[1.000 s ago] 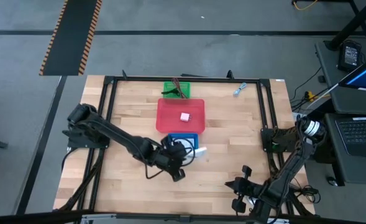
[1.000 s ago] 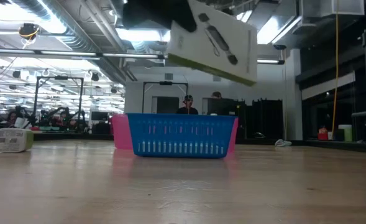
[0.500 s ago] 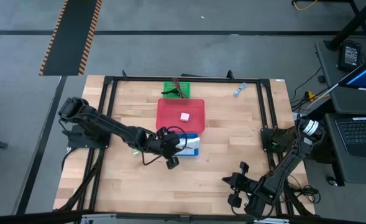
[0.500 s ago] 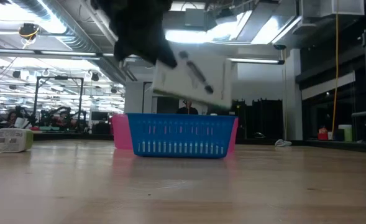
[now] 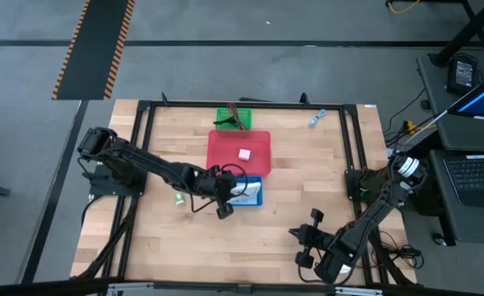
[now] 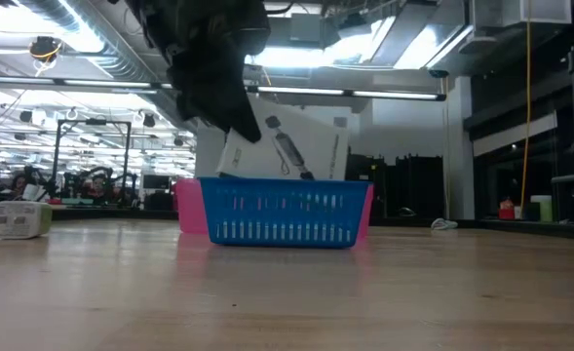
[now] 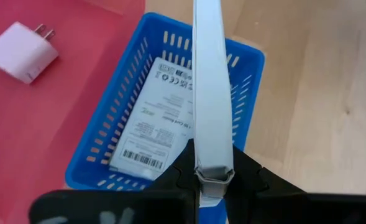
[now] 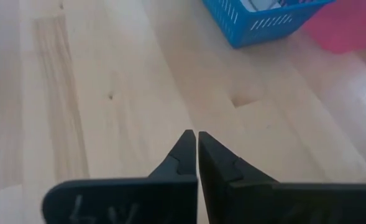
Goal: Pick and place items into bin
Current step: Put the white card reader box into the blue bin, then put the white charger cable into the green bin
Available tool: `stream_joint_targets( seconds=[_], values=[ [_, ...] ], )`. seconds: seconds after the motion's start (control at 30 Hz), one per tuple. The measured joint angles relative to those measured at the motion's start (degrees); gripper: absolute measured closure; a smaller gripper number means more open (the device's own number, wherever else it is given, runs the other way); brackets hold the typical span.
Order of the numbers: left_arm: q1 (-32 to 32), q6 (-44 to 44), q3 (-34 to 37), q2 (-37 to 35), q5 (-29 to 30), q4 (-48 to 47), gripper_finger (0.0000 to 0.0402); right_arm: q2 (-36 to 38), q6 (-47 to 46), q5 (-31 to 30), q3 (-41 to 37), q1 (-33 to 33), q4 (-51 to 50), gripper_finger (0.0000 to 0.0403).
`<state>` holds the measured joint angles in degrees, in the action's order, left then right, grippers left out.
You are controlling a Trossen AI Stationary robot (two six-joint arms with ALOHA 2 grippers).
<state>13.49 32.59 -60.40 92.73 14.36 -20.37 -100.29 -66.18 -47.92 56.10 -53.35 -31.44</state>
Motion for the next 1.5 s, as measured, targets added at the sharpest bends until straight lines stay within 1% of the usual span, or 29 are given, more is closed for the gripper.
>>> stream_joint_targets(
  seconds=[0.1, 0.3, 0.6, 0.97, 1.07, 1.17, 1.33, 1.5],
  values=[
    [-0.7, -1.5, 0.0, 0.0, -1.9, 0.9, 0.0368, 0.0, 1.7, 1.3, 0.0, 1.0, 0.0, 0.0403],
    [-2.3, -2.4, 0.0, 0.0, -3.9, 0.9, 0.0366, 0.0, 2.2, 1.5, 0.0, 1.6, 0.1, 0.0403],
    [-3.1, -2.5, 0.0, 0.0, -5.1, 0.8, 0.0336, 0.0, 2.3, 1.6, 0.0, 1.6, 0.1, 0.0403],
    [-3.1, -1.1, 0.0, 0.1, -5.1, 0.4, 0.0285, 0.0, 2.3, 1.6, 0.0, 1.6, 0.1, 0.0403],
    [-3.1, -1.9, 0.0, 0.1, -4.6, 0.3, 0.0275, 0.0, 2.3, 1.6, 0.0, 1.6, 0.1, 0.0403],
    [-3.1, -3.2, 0.0, 0.1, -4.1, 0.3, 0.0272, 0.0, 2.3, 1.6, 0.0, 1.6, 0.1, 0.0403],
    [-3.1, -5.7, 0.0, 0.0, -0.9, 0.3, 0.0272, 0.0, 2.3, 1.6, 0.0, 1.6, 0.1, 0.0403],
    [-3.1, -8.4, -0.3, -0.5, -0.5, 0.4, 0.0274, 0.0, 2.3, 1.6, 0.0, 1.6, 0.0, 0.0403]
  ],
)
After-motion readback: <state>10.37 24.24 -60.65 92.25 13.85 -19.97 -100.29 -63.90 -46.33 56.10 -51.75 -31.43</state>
